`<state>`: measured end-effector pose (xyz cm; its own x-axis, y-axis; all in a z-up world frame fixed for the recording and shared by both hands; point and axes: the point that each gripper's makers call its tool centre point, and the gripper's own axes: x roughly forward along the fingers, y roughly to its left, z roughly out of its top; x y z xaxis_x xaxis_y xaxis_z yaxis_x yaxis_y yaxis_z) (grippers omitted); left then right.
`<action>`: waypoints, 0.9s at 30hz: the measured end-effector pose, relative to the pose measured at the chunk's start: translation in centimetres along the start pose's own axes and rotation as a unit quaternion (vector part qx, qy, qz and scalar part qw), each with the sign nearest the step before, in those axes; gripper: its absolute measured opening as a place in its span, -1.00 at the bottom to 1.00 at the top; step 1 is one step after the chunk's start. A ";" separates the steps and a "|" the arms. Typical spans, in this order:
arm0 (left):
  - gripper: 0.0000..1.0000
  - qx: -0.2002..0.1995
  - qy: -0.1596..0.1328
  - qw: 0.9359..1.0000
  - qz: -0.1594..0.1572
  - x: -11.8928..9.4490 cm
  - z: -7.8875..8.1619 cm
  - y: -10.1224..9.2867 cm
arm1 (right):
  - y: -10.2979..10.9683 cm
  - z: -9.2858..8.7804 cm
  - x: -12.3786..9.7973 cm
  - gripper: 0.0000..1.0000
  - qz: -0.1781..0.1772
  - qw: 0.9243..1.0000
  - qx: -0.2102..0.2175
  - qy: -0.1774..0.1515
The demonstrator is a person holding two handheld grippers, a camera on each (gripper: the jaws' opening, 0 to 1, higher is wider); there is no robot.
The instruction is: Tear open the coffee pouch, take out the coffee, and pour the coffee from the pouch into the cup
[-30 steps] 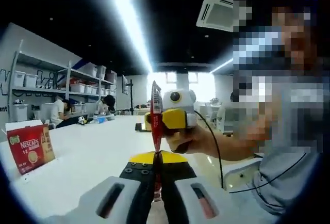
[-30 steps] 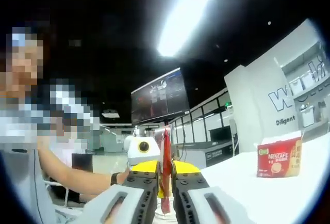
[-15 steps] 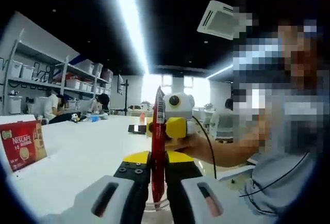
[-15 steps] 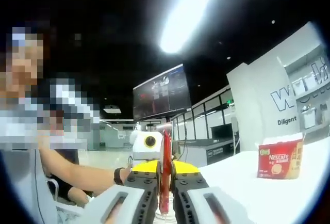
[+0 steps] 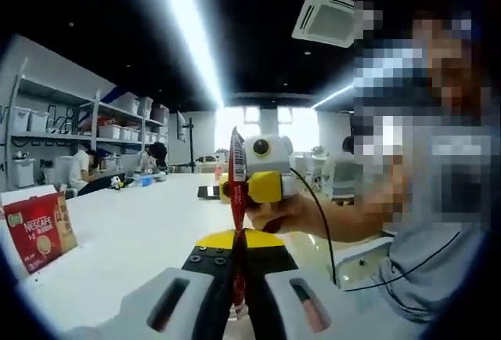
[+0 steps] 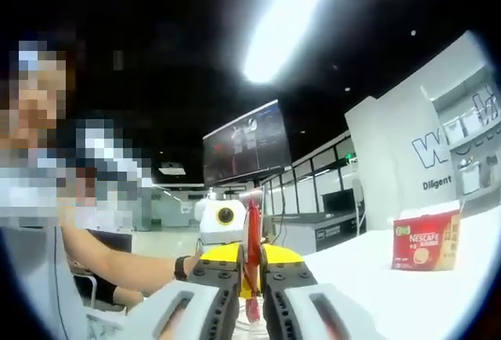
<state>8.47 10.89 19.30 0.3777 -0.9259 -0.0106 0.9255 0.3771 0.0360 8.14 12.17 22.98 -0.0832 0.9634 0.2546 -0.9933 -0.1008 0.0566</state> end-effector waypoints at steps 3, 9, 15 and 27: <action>-0.93 0.003 0.000 1.000 0.000 0.0 0.1 0.0 | -0.1 0.2 -0.1 -0.79 0.000 1.000 -0.003 -0.003; -0.93 0.004 0.023 1.000 -0.003 0.0 -0.5 -0.2 | -0.3 1.7 -0.8 -0.71 -0.001 1.000 -0.002 -0.029; -0.93 0.006 0.041 0.999 -0.001 -0.1 -0.8 -0.2 | 0.0 1.9 -0.9 -0.80 0.003 0.999 0.000 -0.035; -0.72 -0.019 0.021 1.000 -0.007 0.4 0.1 -0.8 | -0.1 1.9 -1.1 -0.84 0.001 0.999 0.013 -0.046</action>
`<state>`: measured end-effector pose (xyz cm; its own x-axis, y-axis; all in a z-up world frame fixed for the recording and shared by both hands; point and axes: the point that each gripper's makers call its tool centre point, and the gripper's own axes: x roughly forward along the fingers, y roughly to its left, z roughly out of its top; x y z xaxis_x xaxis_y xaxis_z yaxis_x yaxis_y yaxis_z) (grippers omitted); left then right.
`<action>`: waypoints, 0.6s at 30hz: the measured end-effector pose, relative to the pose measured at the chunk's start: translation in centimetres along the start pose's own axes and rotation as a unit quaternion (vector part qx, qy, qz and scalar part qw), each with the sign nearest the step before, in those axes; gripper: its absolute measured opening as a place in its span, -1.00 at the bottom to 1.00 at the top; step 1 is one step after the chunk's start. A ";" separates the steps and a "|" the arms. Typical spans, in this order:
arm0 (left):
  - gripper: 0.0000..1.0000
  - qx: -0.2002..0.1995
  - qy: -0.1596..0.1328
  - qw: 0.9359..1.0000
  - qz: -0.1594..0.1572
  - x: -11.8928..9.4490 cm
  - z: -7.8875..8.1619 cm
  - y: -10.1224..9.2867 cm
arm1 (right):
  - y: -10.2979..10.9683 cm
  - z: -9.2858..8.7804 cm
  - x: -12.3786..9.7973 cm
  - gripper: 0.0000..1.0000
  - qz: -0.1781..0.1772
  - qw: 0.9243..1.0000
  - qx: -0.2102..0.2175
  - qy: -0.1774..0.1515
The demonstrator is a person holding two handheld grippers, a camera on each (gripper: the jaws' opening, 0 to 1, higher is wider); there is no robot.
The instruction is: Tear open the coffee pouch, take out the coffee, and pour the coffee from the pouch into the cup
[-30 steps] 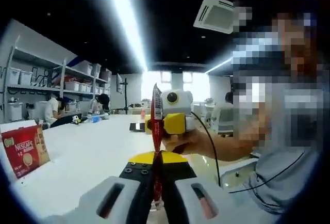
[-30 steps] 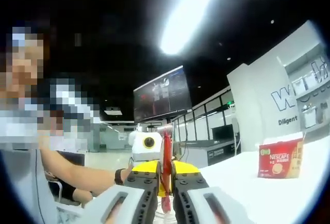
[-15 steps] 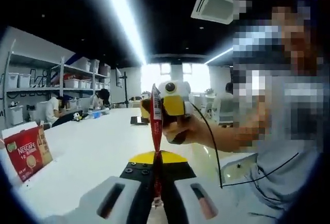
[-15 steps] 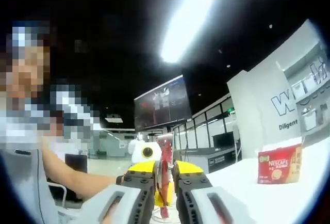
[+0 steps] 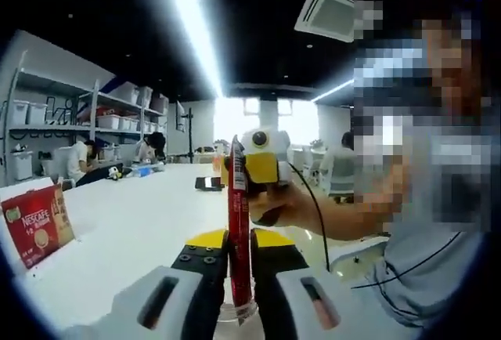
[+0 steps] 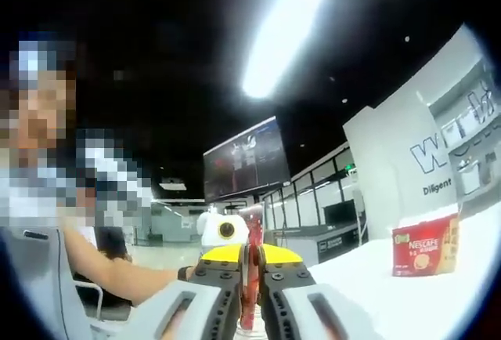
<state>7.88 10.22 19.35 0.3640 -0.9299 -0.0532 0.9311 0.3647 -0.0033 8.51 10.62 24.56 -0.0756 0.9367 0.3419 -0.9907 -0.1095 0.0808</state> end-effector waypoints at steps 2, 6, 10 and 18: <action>-0.72 0.000 -0.004 1.000 0.000 0.0 0.4 0.2 | -0.1 0.0 -0.1 -0.85 -0.001 1.000 0.002 -0.003; -0.73 0.001 -0.004 1.000 -0.005 0.2 0.8 0.2 | 0.0 -0.1 -0.2 -0.85 -0.001 1.000 -0.001 -0.002; -0.78 0.004 -0.007 1.000 -0.008 0.4 1.1 0.1 | 0.1 -0.1 -0.3 -0.84 0.001 1.000 -0.007 0.000; -0.91 0.034 -0.002 0.999 -0.007 0.5 0.9 -0.1 | 0.4 -0.4 -0.3 -0.83 0.006 1.000 -0.014 0.006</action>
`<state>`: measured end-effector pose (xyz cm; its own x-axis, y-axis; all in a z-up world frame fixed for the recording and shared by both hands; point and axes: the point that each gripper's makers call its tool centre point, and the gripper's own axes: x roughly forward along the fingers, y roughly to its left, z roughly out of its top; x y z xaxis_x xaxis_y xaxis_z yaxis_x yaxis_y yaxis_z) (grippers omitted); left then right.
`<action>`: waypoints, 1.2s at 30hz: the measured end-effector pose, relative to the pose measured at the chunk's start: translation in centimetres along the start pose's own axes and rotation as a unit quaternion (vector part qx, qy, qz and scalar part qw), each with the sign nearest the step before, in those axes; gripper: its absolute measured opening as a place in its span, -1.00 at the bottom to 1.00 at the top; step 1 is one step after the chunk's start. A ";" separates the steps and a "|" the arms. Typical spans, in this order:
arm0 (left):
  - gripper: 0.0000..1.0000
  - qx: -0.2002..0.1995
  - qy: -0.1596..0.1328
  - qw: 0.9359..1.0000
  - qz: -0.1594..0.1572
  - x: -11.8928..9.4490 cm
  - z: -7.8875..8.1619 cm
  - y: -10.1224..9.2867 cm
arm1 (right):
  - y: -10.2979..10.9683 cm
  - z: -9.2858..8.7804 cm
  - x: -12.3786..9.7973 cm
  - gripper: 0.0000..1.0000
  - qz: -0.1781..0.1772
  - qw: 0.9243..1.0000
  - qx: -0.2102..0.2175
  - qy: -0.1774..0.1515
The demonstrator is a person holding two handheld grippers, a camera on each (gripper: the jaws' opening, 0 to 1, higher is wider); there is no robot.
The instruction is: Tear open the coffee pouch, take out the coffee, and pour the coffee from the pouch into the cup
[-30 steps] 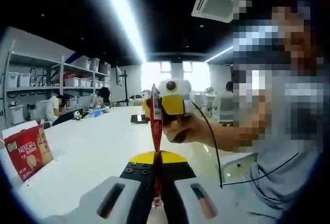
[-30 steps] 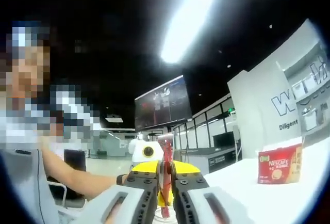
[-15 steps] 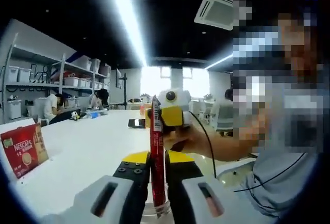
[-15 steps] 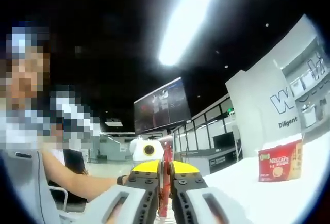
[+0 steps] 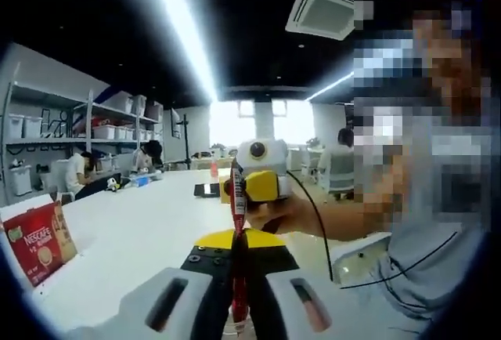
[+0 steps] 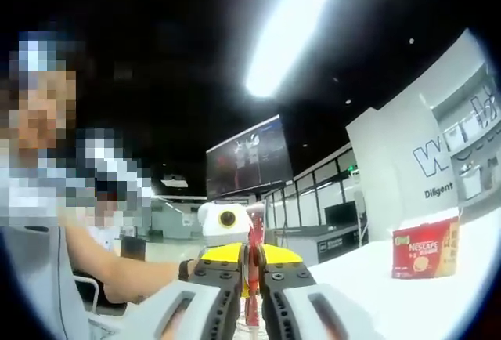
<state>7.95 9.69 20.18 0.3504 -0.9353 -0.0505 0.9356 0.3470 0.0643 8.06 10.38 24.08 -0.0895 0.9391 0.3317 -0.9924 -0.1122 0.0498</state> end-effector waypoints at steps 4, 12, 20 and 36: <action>-0.92 0.011 0.009 1.000 0.002 0.1 -0.2 -0.1 | -0.2 -0.2 -0.2 -0.81 -0.003 1.000 0.001 0.000; -0.92 0.009 0.015 1.000 0.003 -0.1 -0.3 -0.4 | -0.4 0.9 -0.9 -0.79 -0.003 1.000 0.003 -0.022; -0.91 0.000 0.013 1.000 0.001 0.0 -0.3 -0.3 | -0.3 0.3 -0.5 -0.81 0.001 1.000 0.014 -0.016; -0.71 -0.019 -0.019 1.000 -0.001 -0.4 1.0 0.5 | -0.2 -0.2 -0.3 -0.88 0.003 1.000 0.018 -0.008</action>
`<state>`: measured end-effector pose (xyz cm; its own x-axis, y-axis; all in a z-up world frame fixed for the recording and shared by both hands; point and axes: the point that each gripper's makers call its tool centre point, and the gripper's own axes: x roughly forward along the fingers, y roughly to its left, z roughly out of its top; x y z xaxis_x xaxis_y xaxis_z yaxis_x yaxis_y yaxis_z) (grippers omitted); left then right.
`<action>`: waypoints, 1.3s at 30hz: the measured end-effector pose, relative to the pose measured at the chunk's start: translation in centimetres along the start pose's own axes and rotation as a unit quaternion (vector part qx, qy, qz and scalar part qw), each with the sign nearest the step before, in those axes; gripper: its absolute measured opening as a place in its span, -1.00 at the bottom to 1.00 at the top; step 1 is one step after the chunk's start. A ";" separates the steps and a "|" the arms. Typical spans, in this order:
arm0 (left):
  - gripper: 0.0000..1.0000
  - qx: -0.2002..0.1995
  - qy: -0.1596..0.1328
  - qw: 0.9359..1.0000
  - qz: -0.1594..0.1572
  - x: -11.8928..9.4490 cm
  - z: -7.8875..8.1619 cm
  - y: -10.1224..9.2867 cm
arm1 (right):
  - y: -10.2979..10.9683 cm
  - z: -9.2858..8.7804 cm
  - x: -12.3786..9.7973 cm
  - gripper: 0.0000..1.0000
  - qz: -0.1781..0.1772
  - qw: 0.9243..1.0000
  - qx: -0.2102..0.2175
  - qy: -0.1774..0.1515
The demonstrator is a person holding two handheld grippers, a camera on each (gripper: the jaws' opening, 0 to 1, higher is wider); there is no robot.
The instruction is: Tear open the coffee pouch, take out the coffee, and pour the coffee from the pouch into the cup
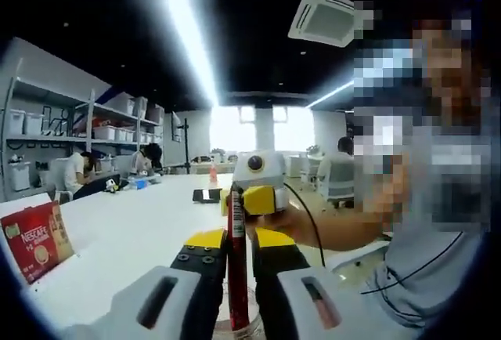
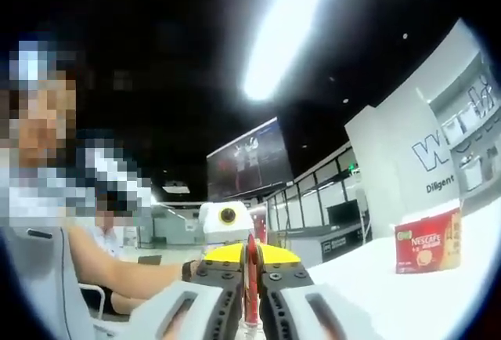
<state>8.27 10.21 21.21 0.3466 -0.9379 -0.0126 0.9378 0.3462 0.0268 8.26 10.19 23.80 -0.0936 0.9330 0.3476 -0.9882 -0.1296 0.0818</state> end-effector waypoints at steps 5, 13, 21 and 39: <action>-0.84 0.002 0.002 1.000 -0.001 0.2 0.2 -0.1 | 0.2 0.1 0.0 -0.87 0.002 1.000 -0.005 0.002; -0.92 0.016 0.007 1.000 0.001 0.4 0.1 -0.4 | 0.2 0.0 -0.2 -0.76 0.004 1.000 -0.002 0.000; -0.88 0.008 0.015 1.000 0.000 0.8 -0.1 -0.6 | 0.0 0.0 -0.2 -0.85 0.001 1.000 -0.003 0.001; -0.91 0.011 0.016 1.000 0.009 0.4 -0.9 -0.4 | -0.1 0.3 -0.6 -0.78 -0.006 1.000 -0.014 -0.010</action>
<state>8.01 9.75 20.31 0.3641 -0.9304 -0.0435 0.9309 0.3619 0.0502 8.44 9.54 23.82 -0.0787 0.9278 0.3647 -0.9923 -0.1080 0.0606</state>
